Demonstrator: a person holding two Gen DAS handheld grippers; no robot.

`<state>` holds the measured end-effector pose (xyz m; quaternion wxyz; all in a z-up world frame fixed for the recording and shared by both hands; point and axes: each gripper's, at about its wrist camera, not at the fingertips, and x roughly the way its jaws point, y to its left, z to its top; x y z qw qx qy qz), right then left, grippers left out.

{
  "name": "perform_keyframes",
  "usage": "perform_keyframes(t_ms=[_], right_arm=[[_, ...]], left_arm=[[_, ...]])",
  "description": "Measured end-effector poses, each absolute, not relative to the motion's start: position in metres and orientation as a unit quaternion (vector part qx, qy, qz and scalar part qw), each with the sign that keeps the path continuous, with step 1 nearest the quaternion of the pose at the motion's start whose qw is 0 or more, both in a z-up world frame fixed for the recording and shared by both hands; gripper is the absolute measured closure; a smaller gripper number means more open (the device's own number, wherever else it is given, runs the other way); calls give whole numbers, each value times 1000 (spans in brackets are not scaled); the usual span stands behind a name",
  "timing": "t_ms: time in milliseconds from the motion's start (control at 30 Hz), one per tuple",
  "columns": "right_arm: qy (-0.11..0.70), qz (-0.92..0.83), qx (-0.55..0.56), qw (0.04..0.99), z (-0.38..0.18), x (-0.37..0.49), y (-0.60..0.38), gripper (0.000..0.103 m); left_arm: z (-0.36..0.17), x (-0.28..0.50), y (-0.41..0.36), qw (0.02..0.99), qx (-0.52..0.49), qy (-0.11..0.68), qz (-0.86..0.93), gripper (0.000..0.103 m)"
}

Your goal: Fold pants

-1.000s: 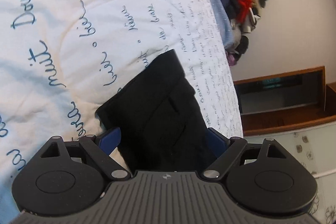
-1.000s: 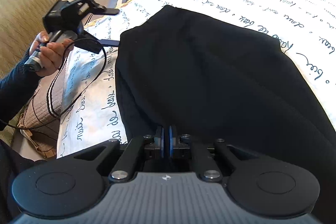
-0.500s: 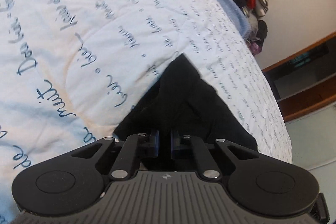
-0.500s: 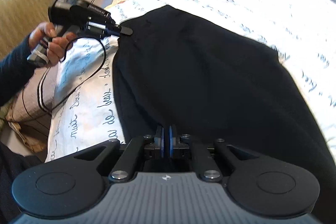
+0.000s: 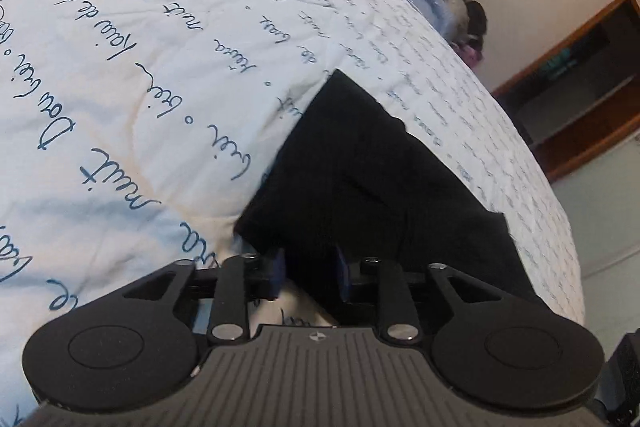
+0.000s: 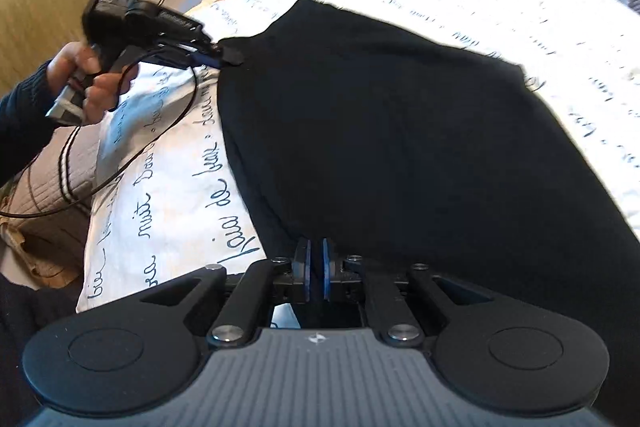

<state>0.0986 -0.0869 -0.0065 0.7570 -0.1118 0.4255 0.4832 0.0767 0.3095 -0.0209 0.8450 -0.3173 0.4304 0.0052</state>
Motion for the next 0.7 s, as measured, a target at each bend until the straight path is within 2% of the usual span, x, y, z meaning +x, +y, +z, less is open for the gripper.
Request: perform_keyframes(t_ms=[100, 133, 167, 200, 233, 367, 500, 700], right_arm=[[424, 450, -47, 785, 7, 90, -119, 71], [424, 440, -6, 791, 11, 86, -138, 49], [420, 430, 40, 798, 15, 83, -158, 22], [411, 413, 91, 808, 18, 78, -186, 13], [402, 391, 139, 816, 19, 73, -214, 11], [362, 262, 300, 843, 18, 57, -336, 11], [330, 75, 406, 849, 13, 46, -452, 11], [300, -2, 521, 799, -18, 33, -537, 11]], left_arm=[[1, 54, 313, 859, -321, 398, -14, 60], [9, 48, 311, 863, -321, 389, -25, 59], [15, 41, 309, 867, -321, 379, -40, 59], [21, 35, 304, 871, -319, 371, -53, 59], [26, 32, 295, 874, -316, 363, -63, 58], [37, 41, 243, 883, -283, 359, -106, 50], [32, 65, 179, 874, -250, 385, -159, 46], [22, 84, 109, 857, -200, 426, -210, 45]])
